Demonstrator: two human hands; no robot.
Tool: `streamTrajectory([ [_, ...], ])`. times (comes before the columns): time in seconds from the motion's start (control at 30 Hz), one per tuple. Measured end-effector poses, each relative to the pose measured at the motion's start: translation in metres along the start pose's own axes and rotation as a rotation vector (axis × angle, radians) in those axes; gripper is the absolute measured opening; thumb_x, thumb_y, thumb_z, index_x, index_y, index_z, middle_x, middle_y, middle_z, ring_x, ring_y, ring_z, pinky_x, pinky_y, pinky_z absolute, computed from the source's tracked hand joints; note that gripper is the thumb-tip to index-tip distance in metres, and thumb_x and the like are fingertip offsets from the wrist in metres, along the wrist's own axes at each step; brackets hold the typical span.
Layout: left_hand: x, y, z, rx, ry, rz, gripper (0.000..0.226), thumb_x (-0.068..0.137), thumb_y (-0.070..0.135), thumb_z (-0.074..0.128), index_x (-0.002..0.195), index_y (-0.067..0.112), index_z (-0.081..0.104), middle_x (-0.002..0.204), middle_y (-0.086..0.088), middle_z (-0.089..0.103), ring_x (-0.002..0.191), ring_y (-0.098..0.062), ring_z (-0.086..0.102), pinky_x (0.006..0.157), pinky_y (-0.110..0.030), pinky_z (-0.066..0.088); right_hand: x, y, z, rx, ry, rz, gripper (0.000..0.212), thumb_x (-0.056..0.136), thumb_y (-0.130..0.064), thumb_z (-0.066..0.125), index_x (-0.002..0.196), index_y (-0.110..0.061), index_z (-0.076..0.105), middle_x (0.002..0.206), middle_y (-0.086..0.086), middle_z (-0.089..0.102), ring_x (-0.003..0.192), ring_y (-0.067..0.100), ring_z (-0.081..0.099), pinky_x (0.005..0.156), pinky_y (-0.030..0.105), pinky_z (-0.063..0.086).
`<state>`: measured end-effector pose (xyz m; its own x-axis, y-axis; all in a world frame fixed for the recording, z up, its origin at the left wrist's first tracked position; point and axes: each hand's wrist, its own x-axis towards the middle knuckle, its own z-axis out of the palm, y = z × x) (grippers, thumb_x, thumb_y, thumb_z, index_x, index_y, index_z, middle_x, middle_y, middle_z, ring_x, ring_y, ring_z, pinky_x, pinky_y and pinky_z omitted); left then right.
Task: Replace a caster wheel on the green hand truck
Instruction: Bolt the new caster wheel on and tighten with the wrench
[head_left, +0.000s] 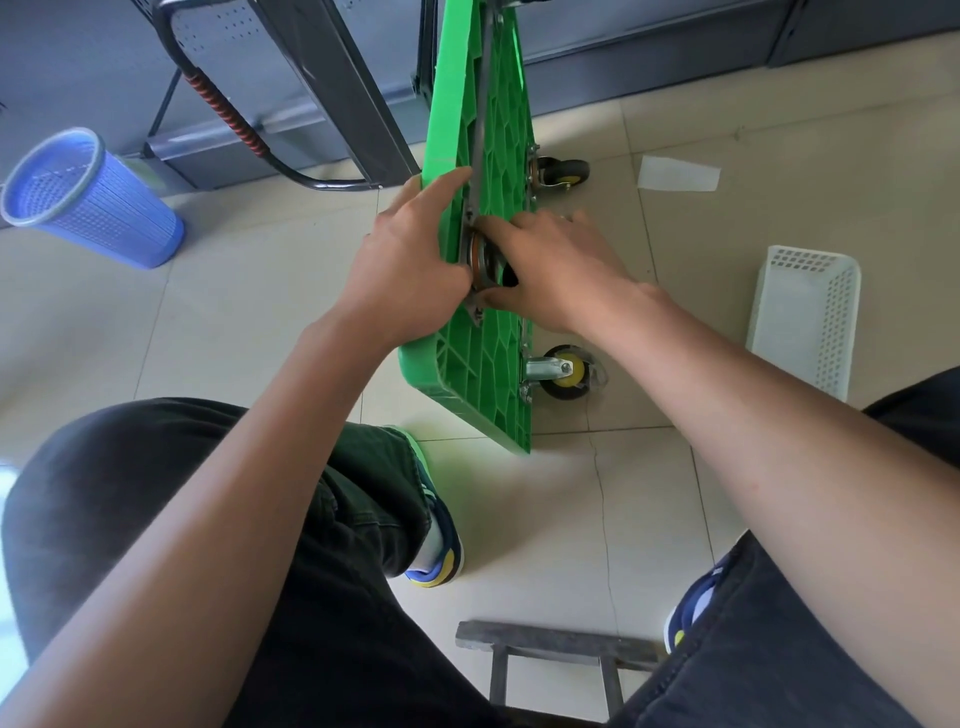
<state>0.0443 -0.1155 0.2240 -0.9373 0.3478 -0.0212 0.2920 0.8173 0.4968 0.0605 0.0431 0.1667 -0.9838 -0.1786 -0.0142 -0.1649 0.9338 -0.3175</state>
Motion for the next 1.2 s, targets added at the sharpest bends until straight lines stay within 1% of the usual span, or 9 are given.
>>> streamTrajectory([
  [0.07, -0.0008, -0.0004, 0.0007, -0.002, 0.002, 0.001, 0.083, 0.078, 0.007, 0.064, 0.153, 0.031, 0.039, 0.144, 0.006, 0.049, 0.122, -0.023, 0.053, 0.098, -0.040, 0.049, -0.0004, 0.0002, 0.0004, 0.020, 0.003, 0.000, 0.079, 0.090, -0.059, 0.067, 0.155, -0.028, 0.034, 0.127, 0.008, 0.064, 0.120, 0.031, 0.057, 0.099, 0.047, 0.039],
  [0.13, -0.0015, -0.0001, 0.0015, -0.016, 0.003, 0.006, 0.083, 0.077, 0.007, 0.063, 0.153, 0.030, 0.039, 0.144, 0.005, 0.049, 0.121, -0.024, 0.054, 0.097, -0.042, 0.050, -0.0009, 0.0008, 0.0004, 0.031, 0.005, -0.001, 0.080, 0.089, -0.061, 0.067, 0.155, -0.028, 0.034, 0.128, 0.008, 0.064, 0.121, 0.031, 0.057, 0.100, 0.047, 0.039],
  [0.33, -0.0019, 0.0013, 0.0021, -0.047, 0.001, 0.001, 0.084, 0.075, 0.008, 0.062, 0.152, 0.029, 0.040, 0.141, 0.004, 0.050, 0.119, -0.025, 0.054, 0.096, -0.046, 0.051, -0.0010, 0.0030, 0.0021, 0.040, 0.027, -0.010, 0.079, 0.087, -0.062, 0.068, 0.152, -0.028, 0.038, 0.129, 0.007, 0.064, 0.120, 0.031, 0.057, 0.097, 0.047, 0.041],
  [0.53, -0.0023, 0.0035, 0.0015, -0.054, -0.004, -0.004, 0.084, 0.075, 0.006, 0.063, 0.153, 0.030, 0.040, 0.144, 0.005, 0.048, 0.114, -0.025, 0.058, 0.092, -0.046, 0.053, -0.0038, 0.0023, 0.0031, 0.087, 0.068, -0.006, 0.081, 0.086, -0.056, 0.075, 0.149, -0.018, 0.040, 0.133, 0.008, 0.063, 0.121, 0.031, 0.058, 0.097, 0.047, 0.042],
  [0.7, -0.0026, 0.0039, 0.0011, -0.061, -0.007, -0.002, 0.084, 0.075, 0.006, 0.064, 0.152, 0.028, 0.040, 0.145, 0.005, 0.048, 0.114, -0.025, 0.059, 0.093, -0.047, 0.053, -0.0046, 0.0018, 0.0022, 0.095, 0.084, -0.013, 0.072, 0.085, -0.057, 0.075, 0.139, -0.017, 0.050, 0.125, 0.006, 0.065, 0.113, 0.030, 0.061, 0.092, 0.045, 0.044],
  [0.87, -0.0027, 0.0038, 0.0010, -0.059, -0.004, -0.003, 0.084, 0.075, 0.006, 0.064, 0.152, 0.029, 0.040, 0.144, 0.006, 0.048, 0.113, -0.025, 0.059, 0.091, -0.047, 0.054, -0.0059, 0.0013, 0.0024, 0.108, 0.095, -0.007, 0.072, 0.086, -0.056, 0.075, 0.141, -0.017, 0.049, 0.128, 0.006, 0.065, 0.117, 0.030, 0.060, 0.094, 0.046, 0.042],
  [1.03, -0.0026, 0.0030, 0.0015, -0.063, 0.003, -0.002, 0.082, 0.078, 0.005, 0.063, 0.152, 0.029, 0.040, 0.144, 0.005, 0.048, 0.115, -0.023, 0.058, 0.093, -0.045, 0.053, -0.0076, 0.0011, 0.0007, 0.157, 0.097, -0.013, 0.069, 0.085, -0.053, 0.076, 0.138, -0.017, 0.052, 0.121, 0.008, 0.066, 0.106, 0.030, 0.063, 0.085, 0.044, 0.052],
  [1.1, -0.0026, 0.0024, 0.0018, -0.059, 0.003, -0.001, 0.082, 0.077, 0.007, 0.063, 0.152, 0.029, 0.040, 0.144, 0.006, 0.048, 0.115, -0.023, 0.057, 0.093, -0.045, 0.053, -0.0084, 0.0007, 0.0005, 0.164, 0.102, -0.017, 0.069, 0.085, -0.052, 0.077, 0.139, -0.018, 0.052, 0.120, 0.007, 0.067, 0.105, 0.029, 0.063, 0.082, 0.043, 0.053],
  [1.2, -0.0027, 0.0019, 0.0024, -0.054, 0.003, -0.005, 0.082, 0.076, 0.008, 0.064, 0.152, 0.031, 0.041, 0.144, 0.006, 0.048, 0.117, -0.024, 0.056, 0.094, -0.045, 0.052, -0.0086, 0.0008, 0.0001, 0.167, 0.106, -0.018, 0.071, 0.085, -0.053, 0.077, 0.141, -0.019, 0.051, 0.121, 0.007, 0.067, 0.107, 0.028, 0.063, 0.084, 0.043, 0.054],
])
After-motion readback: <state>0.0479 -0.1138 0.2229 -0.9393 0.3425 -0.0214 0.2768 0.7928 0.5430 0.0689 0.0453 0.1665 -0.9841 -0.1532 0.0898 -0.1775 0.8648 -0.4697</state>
